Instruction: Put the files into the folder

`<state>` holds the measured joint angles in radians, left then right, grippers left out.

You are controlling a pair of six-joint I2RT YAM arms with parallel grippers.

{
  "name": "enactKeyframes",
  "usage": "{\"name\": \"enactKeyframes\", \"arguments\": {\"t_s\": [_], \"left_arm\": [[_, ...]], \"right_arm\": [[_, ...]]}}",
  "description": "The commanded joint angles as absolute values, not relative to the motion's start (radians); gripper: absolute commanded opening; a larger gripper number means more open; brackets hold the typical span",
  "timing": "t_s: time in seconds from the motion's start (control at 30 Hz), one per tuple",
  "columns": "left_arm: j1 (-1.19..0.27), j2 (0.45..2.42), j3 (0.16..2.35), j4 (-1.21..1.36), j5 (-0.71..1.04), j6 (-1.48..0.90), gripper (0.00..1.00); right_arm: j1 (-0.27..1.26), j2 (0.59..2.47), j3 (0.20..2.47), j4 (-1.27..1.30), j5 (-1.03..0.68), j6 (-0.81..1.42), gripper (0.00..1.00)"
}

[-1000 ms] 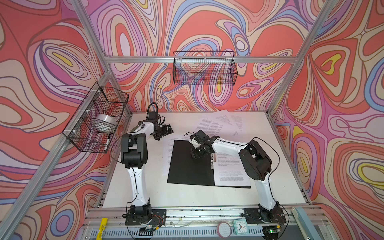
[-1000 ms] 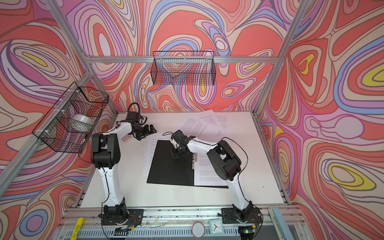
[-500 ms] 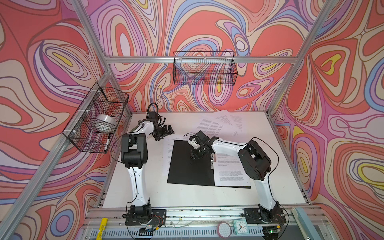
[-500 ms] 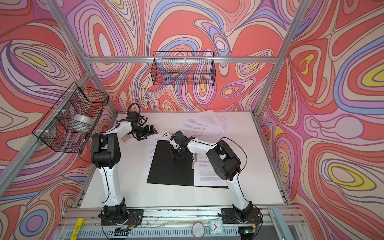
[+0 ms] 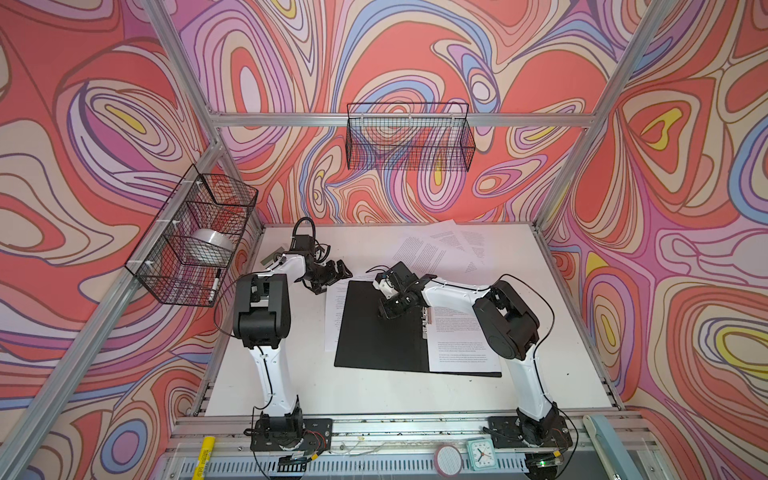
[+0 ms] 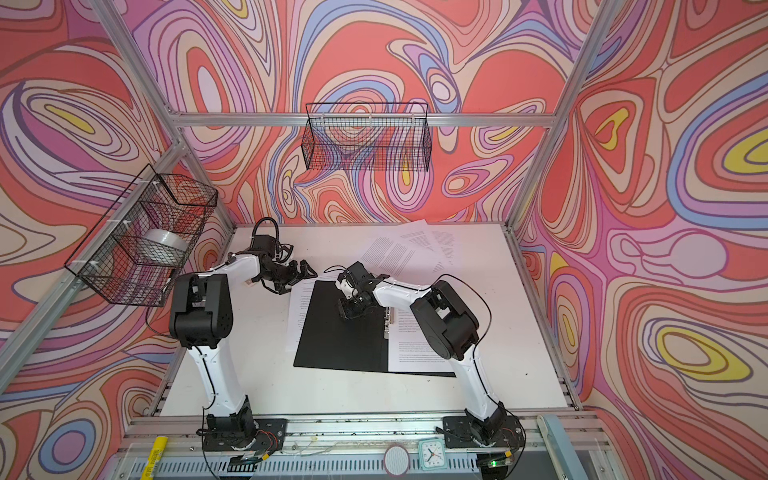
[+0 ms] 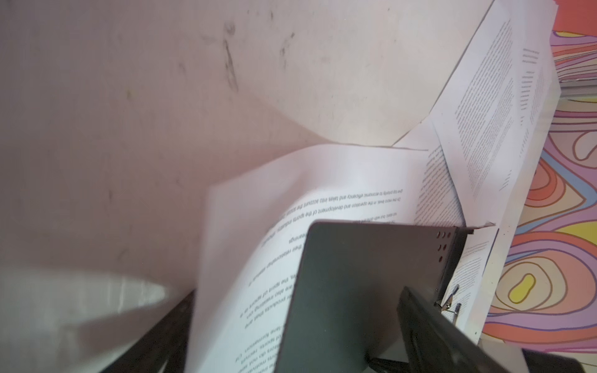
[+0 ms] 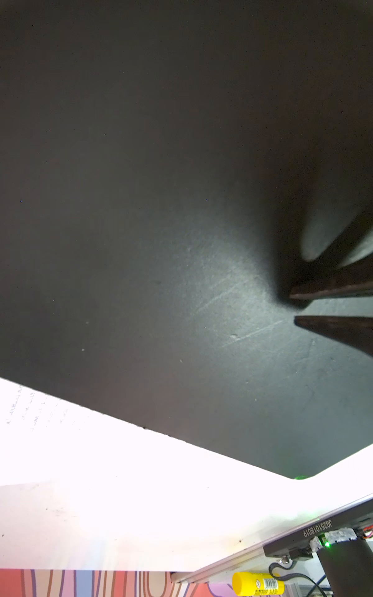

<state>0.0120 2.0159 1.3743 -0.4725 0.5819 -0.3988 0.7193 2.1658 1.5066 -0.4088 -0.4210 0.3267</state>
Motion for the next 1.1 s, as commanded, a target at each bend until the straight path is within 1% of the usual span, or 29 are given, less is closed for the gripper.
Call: {"name": "enactKeyframes", "arguments": {"t_s": [0.0,0.13,0.27,0.3,0.4,0.57,0.73,0.8,0.83,0.87,0.97,1.07], "left_arm": [[0.005,1.959,1.306,-0.464,0.589,-0.454,0.93],[0.004,1.897,1.238,-0.432,0.579,-0.481,0.9],[0.004,1.856,1.181,-0.419,0.523,-0.507,0.82],[0.004,1.848,1.172,-0.42,0.497,-0.511,0.78],[0.004,1.832,1.151,-0.411,0.471,-0.523,0.63],[0.005,1.829,1.147,-0.399,0.466,-0.539,0.44],[0.005,1.856,1.16,-0.398,0.463,-0.559,0.19],[0.004,1.853,1.16,-0.394,0.457,-0.569,0.07],[0.005,1.852,1.16,-0.391,0.464,-0.57,0.02],[0.005,1.846,1.162,-0.394,0.47,-0.568,0.0],[0.005,1.811,1.163,-0.412,0.463,-0.561,0.0],[0.005,1.74,1.163,-0.478,0.375,-0.545,0.0]], "right_arm": [[0.724,2.208,1.503,-0.423,-0.429,0.325,0.12],[0.724,2.211,1.499,-0.414,-0.446,0.329,0.12],[0.724,2.208,1.492,-0.4,-0.466,0.335,0.12],[0.724,2.205,1.49,-0.397,-0.469,0.336,0.12],[0.724,2.203,1.489,-0.393,-0.474,0.337,0.12],[0.724,2.201,1.486,-0.39,-0.488,0.342,0.11],[0.724,2.2,1.486,-0.388,-0.491,0.346,0.12],[0.724,2.191,1.481,-0.387,-0.487,0.346,0.15],[0.724,2.185,1.48,-0.384,-0.487,0.347,0.17],[0.724,2.178,1.476,-0.382,-0.484,0.347,0.2],[0.724,2.152,1.473,-0.38,-0.479,0.341,0.3],[0.724,2.122,1.465,-0.377,-0.451,0.33,0.44]]}}
